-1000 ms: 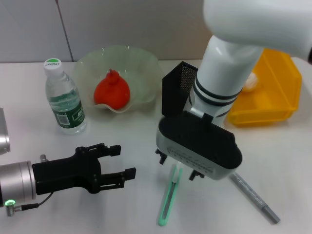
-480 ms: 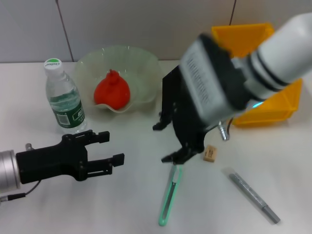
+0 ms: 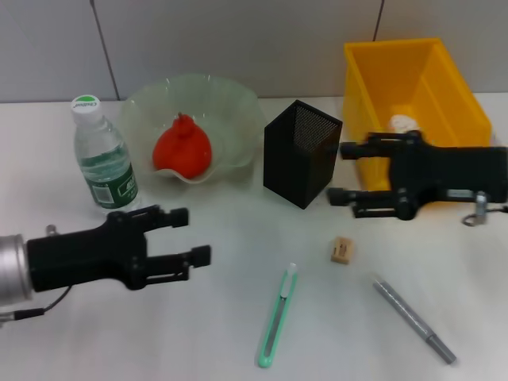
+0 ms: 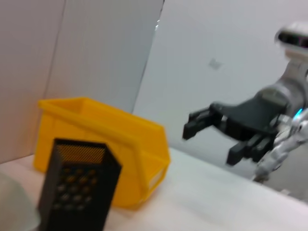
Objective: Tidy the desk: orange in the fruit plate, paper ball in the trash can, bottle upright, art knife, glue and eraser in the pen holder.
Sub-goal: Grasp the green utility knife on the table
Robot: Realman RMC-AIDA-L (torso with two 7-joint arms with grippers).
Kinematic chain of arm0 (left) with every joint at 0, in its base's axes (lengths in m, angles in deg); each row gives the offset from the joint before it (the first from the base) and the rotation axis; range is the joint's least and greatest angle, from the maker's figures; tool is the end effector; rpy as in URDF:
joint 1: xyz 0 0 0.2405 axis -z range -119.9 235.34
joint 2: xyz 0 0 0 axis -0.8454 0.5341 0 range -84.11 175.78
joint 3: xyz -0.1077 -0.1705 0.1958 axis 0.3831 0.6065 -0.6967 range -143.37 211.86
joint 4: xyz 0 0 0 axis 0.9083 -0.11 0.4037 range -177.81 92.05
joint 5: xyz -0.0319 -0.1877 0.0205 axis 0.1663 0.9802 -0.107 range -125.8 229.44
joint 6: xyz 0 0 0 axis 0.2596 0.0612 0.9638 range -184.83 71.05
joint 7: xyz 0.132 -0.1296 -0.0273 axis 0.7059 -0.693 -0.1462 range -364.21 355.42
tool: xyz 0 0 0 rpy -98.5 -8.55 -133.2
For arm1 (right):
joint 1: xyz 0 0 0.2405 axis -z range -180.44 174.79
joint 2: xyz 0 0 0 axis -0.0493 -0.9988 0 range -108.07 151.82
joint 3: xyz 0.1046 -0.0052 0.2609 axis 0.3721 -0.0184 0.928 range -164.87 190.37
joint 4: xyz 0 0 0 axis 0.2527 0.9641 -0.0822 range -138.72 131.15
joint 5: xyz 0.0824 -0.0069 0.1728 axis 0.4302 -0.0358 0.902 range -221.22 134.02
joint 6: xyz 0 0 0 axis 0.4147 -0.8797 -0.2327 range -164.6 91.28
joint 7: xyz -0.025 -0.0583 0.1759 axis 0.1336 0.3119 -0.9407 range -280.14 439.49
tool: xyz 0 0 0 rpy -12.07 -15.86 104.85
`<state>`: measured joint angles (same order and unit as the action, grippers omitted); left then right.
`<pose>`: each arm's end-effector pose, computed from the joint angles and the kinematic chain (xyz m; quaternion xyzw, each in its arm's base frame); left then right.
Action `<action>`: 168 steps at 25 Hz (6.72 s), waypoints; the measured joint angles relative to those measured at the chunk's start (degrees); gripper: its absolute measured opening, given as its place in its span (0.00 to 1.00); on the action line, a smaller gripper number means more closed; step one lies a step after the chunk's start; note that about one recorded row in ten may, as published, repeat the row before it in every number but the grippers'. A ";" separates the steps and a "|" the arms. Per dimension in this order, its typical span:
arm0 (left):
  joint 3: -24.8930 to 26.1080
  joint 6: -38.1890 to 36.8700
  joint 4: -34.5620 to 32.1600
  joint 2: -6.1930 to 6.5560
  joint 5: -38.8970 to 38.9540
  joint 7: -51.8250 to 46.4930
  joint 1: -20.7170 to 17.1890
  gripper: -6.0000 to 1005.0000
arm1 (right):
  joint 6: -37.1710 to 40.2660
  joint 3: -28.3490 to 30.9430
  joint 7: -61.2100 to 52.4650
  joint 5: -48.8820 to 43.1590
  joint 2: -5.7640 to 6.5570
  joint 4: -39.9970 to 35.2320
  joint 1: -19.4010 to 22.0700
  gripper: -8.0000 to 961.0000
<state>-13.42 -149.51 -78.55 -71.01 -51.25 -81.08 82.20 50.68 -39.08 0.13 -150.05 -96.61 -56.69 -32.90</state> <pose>-0.2606 0.3121 -0.0413 -0.9269 -0.2151 -0.2869 0.1108 0.2065 0.3635 -0.0256 -0.9605 0.0724 0.2181 0.1571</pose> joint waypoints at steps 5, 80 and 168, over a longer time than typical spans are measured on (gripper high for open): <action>-0.93 -1.74 -5.95 -1.73 0.55 -11.37 1.42 0.81 | 2.25 9.20 5.29 0.23 2.30 9.80 1.11 0.77; -46.99 11.93 -14.14 -2.33 -31.45 -72.31 36.18 0.80 | -6.78 15.96 7.83 0.19 5.17 15.73 4.93 0.77; -56.10 18.51 -8.28 -2.33 -24.72 -66.92 35.04 0.79 | 6.69 15.28 -37.65 -15.00 16.05 8.67 -13.66 0.77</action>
<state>-69.53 -130.99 -86.83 -73.34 -75.97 -148.00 117.24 57.37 -23.81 -37.52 -165.05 -80.55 -48.02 -46.56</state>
